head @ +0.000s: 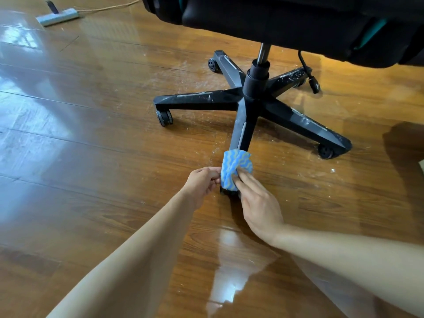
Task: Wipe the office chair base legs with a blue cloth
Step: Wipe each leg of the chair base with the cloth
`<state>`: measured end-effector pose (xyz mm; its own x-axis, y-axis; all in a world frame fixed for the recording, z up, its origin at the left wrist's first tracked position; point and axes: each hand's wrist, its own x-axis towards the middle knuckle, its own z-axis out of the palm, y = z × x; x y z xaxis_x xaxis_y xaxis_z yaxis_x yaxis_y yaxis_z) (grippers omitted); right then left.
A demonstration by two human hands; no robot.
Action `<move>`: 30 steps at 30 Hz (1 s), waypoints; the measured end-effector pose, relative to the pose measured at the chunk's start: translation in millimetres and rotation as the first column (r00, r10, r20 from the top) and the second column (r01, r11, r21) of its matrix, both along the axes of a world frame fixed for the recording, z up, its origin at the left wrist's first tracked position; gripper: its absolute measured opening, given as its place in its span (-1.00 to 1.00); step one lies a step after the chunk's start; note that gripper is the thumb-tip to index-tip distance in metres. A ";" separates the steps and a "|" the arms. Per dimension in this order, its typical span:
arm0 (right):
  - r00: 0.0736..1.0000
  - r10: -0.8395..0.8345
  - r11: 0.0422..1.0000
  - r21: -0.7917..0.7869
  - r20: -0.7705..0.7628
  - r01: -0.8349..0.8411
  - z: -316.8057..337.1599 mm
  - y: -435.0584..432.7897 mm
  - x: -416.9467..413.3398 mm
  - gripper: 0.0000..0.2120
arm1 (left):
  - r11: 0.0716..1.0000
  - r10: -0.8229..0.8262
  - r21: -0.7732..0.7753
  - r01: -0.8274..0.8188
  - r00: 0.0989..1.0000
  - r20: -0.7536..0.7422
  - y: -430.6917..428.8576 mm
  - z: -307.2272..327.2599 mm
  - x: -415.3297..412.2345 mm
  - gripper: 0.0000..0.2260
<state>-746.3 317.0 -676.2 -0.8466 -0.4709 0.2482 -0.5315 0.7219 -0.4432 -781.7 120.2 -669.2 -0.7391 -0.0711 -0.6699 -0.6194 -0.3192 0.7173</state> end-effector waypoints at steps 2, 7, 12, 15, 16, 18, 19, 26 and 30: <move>1.000 -0.003 1.000 0.016 -0.011 0.003 6.4 -1.8 -21.3 -0.51 | 1.000 0.002 0.004 -0.002 1.000 0.009 1.1 2.0 1.1 -0.67; 0.985 -0.175 0.984 -0.029 0.004 0.175 26.3 -14.4 -79.2 -0.55 | 0.998 0.064 -0.012 -0.064 0.998 0.017 -3.1 5.2 3.6 -0.62; 0.993 0.038 0.995 0.095 -0.115 -0.027 11.8 -4.4 -31.6 -0.54 | 0.992 0.122 -0.031 -0.122 0.993 0.002 -10.1 9.4 3.0 -0.61; 0.964 0.218 0.968 0.162 -0.153 -0.193 3.4 11.4 -17.7 -0.53 | 0.984 0.173 -0.039 -0.173 0.985 -0.007 -9.8 13.5 -0.4 -0.62; 0.943 0.285 0.948 0.199 -0.173 -0.249 4.2 16.2 -21.9 -0.53 | 0.979 0.198 -0.044 -0.198 0.980 -0.008 -8.7 14.3 -1.1 -0.61; 0.894 0.404 0.893 0.294 -0.192 -0.340 11.3 23.4 -40.3 -0.54 | 0.970 0.236 -0.052 -0.236 0.972 -0.008 -5.0 15.2 -2.6 -0.60; 0.883 0.426 0.879 0.321 -0.196 -0.352 16.8 24.1 -54.1 -0.53 | 0.968 0.246 -0.055 -0.246 0.969 -0.007 -3.4 15.7 -2.8 -0.59; 0.986 0.113 0.974 0.211 -0.125 -0.084 36.7 -3.9 -88.7 -0.51 | 0.958 0.258 -0.120 -0.259 0.966 -0.026 2.2 17.7 -0.2 -0.56; 0.919 0.372 0.913 0.231 -0.132 -0.336 18.7 20.7 -36.3 -0.50 | 0.944 0.308 -0.114 -0.310 0.951 -0.034 3.3 20.5 -4.6 -0.58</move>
